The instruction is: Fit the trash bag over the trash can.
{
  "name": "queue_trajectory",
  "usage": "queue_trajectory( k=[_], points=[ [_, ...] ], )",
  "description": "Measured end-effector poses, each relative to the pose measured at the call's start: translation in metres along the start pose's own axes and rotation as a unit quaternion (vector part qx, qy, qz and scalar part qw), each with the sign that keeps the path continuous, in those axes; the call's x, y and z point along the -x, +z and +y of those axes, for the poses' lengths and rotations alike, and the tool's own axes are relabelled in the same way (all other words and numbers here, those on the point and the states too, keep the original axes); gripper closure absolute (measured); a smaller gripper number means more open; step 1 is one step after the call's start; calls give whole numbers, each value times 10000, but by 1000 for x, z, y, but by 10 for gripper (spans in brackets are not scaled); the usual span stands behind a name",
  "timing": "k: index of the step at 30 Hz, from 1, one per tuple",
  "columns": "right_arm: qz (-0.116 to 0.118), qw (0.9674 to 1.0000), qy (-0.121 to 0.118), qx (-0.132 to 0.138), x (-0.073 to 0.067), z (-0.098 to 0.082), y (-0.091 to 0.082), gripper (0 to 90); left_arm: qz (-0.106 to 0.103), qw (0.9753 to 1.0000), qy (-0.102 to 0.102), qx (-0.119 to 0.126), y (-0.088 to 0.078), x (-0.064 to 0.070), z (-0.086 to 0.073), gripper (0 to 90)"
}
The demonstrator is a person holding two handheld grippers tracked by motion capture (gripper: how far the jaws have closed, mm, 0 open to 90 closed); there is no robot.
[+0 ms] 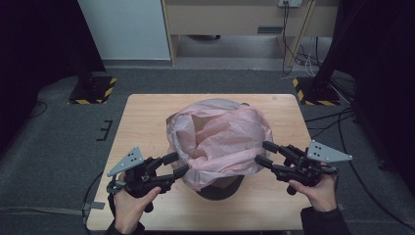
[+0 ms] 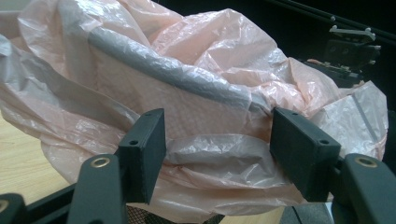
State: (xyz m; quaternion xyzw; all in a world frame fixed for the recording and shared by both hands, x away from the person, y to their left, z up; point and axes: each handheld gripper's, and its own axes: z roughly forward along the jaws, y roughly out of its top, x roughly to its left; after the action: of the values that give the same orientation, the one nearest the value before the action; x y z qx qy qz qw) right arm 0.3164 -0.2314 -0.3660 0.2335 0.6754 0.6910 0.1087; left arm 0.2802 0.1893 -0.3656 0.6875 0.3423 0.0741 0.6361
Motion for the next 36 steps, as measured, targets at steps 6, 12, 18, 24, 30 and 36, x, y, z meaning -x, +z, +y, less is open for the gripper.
queue_trajectory(
  k=[6,12,18,24,30,36],
  points=[
    [20,9999,-163,1,2,-7,-2,800,35,9999,92,-92,6,2,-5,360],
    [120,9996,-241,-22,2,-11,-1,900,227,9993,273,-145,5,4,-7,467],
    [233,9995,-110,-169,7,-20,-1,900,347,9989,275,-137,6,4,-12,638],
    [320,9972,-219,-634,8,-28,2,900,336,9988,277,-212,7,4,-16,684],
    [69,9931,-218,-1152,16,-45,6,900,378,9981,304,-374,10,2,-19,672],
    [-10,9961,-146,-875,20,-45,4,724,472,9979,305,-320,6,-3,-18,594]
  ],
)
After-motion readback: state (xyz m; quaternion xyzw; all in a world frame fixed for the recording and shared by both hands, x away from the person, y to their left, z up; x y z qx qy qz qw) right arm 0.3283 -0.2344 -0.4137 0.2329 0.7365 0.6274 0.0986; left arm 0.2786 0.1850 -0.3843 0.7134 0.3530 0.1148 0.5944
